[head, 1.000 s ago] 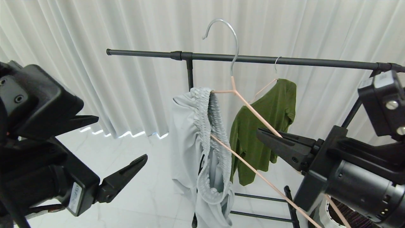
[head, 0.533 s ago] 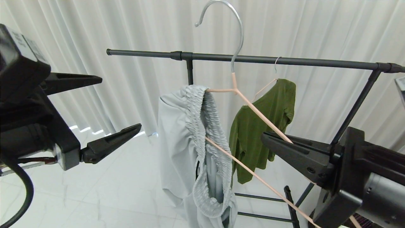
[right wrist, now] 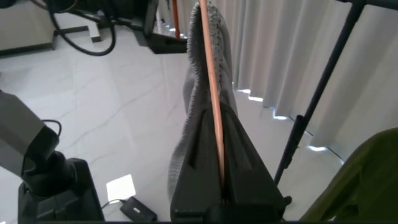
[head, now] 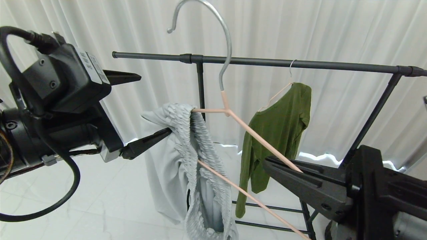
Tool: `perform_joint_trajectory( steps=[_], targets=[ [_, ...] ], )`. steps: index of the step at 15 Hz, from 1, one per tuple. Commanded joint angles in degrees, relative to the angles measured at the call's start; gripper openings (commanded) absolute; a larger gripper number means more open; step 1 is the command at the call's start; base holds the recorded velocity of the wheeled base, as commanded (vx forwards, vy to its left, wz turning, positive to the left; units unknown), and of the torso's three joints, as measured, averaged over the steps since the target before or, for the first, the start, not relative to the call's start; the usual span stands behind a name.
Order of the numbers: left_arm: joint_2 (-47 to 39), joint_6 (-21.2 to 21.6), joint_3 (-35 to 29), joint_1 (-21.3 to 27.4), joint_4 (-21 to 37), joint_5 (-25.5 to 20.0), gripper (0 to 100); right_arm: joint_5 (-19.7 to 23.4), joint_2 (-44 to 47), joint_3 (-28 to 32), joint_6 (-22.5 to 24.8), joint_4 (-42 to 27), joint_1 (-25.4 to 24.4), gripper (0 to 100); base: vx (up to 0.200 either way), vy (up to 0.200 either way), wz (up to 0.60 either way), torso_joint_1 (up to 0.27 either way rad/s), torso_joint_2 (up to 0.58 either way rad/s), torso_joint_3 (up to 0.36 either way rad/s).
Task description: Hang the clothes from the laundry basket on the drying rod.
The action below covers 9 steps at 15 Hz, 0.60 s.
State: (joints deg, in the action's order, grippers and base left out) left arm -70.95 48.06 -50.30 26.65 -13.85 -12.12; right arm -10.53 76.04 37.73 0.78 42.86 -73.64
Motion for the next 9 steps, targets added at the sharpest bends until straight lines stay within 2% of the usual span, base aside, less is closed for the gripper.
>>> perform_joint_trajectory(
  steps=[1, 5, 9],
  targets=[
    [-1.0, -0.1, 0.4, 0.5, 0.0, -0.3, 100, 0.1, 1.5, 0.2, 0.3, 0.0, -0.5, 0, 0.0, 0.0, 0.0, 0.0, 0.0, 0.0],
    [-0.9, -2.0, 0.4, 5.8, 0.0, -0.7, 100, 0.1, 2.9, 0.3, 0.5, 0.0, -2.9, 0, 0.0, 0.0, 0.0, 0.0, 0.0, 0.0],
    [-1.1, -2.6, 0.7, 6.6, 0.0, -0.9, 100, 0.1, 2.8, 0.3, 1.4, 0.0, -4.8, 0, 0.0, 0.0, 0.0, 0.0, 0.0, 0.0]
  ],
)
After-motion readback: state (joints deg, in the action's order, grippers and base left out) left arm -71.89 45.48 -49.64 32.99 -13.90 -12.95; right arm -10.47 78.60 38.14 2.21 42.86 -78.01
